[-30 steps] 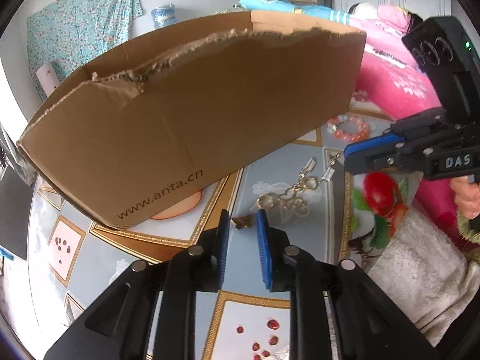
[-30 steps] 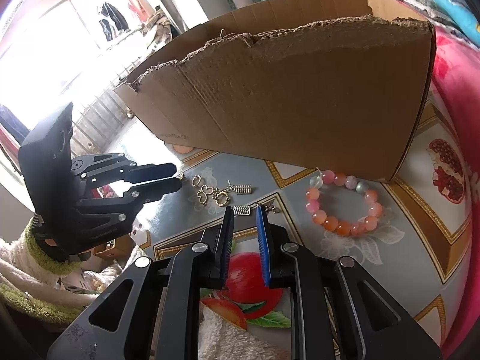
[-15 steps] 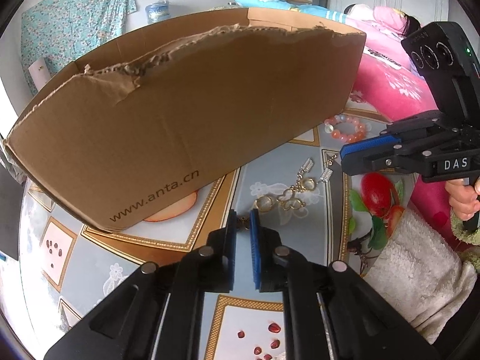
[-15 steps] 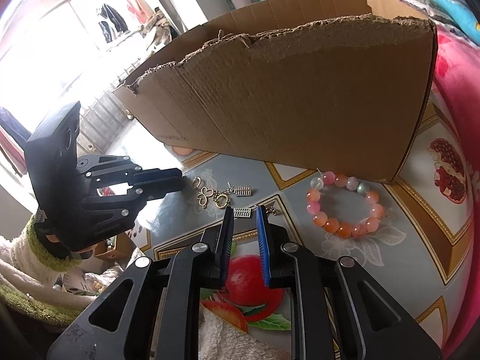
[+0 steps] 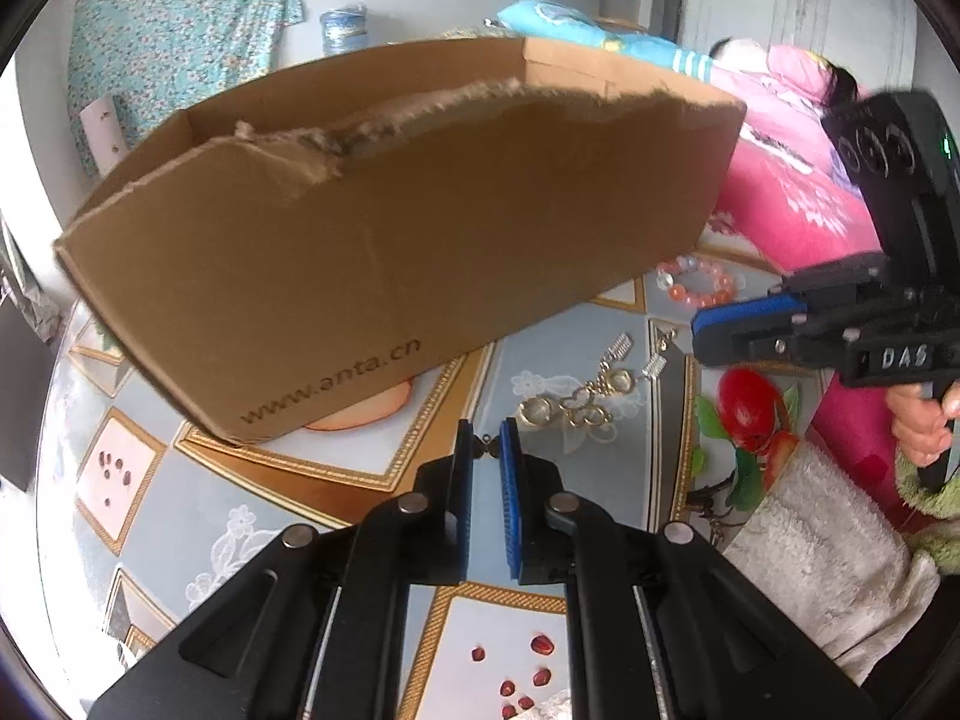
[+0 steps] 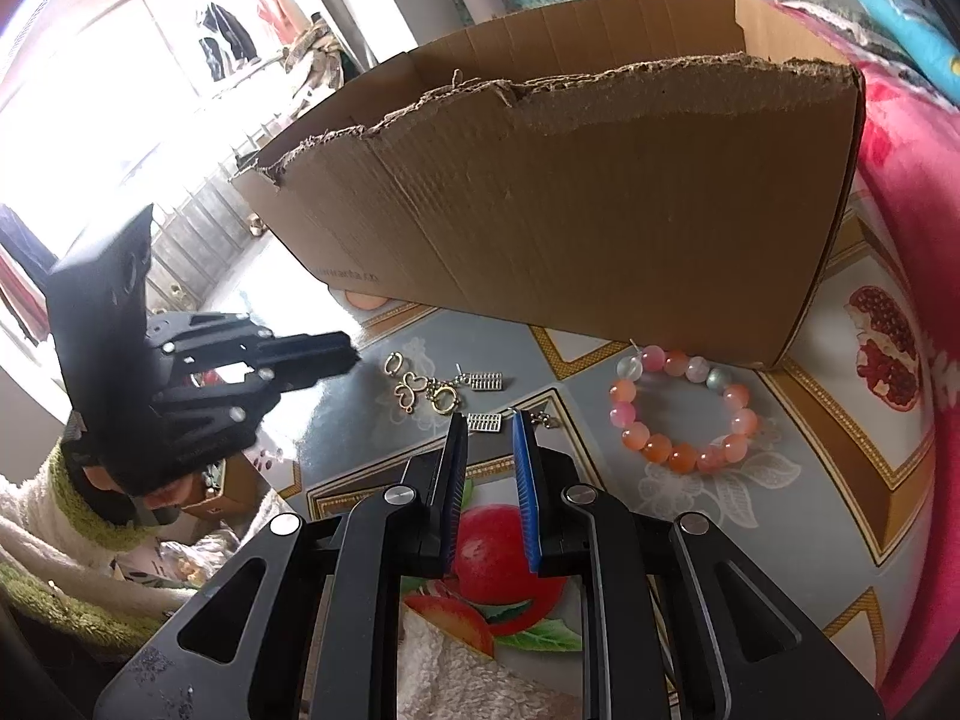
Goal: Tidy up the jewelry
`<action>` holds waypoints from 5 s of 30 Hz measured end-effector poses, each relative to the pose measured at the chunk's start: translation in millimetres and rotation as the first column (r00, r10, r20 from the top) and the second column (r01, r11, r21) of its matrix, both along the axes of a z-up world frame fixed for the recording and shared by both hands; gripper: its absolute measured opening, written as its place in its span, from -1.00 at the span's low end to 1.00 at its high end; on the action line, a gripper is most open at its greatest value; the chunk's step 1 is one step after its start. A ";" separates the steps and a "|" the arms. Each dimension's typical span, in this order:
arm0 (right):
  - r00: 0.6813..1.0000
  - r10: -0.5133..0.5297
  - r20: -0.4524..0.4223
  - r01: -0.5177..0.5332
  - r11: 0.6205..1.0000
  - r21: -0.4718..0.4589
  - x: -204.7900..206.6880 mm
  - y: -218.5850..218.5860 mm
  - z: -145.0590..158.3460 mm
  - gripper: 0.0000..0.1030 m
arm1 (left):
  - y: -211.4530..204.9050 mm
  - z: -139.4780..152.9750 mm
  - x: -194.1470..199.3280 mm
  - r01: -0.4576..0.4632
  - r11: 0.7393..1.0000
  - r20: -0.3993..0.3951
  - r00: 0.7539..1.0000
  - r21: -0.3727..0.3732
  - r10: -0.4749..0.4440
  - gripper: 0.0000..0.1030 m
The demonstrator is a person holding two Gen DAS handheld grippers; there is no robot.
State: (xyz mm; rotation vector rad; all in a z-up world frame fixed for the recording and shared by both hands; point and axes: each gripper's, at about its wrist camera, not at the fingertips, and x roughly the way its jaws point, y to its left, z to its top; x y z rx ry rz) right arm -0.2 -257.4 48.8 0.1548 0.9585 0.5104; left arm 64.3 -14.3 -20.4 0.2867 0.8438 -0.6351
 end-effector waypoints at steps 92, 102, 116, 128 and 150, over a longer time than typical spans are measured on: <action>0.984 -0.124 0.132 0.114 0.991 0.075 93.7 3.2 123.3 -0.33 | -8.7 141.6 105.0 -0.188 0.960 -0.064 0.982 -0.208 0.178 0.08; 0.968 -0.123 0.218 0.101 0.989 0.109 40.1 11.3 141.6 0.23 | 38.1 153.2 26.3 -0.226 0.936 0.034 0.969 -0.270 0.244 0.43; 0.955 -0.082 0.287 0.103 0.993 -0.060 -23.2 54.3 129.7 0.77 | 68.8 106.8 -27.4 -0.305 0.901 -0.070 0.952 -0.308 0.298 0.83; 0.933 -0.122 0.338 0.219 0.939 -0.264 -34.1 65.6 116.3 0.84 | 75.1 85.5 -32.9 -0.370 0.881 -0.099 0.929 -0.296 0.357 0.89; 0.923 -0.109 0.369 0.226 0.930 -0.290 -33.9 58.2 93.2 0.84 | 78.0 63.8 -31.7 -0.425 0.863 -0.045 0.902 -0.271 0.430 0.89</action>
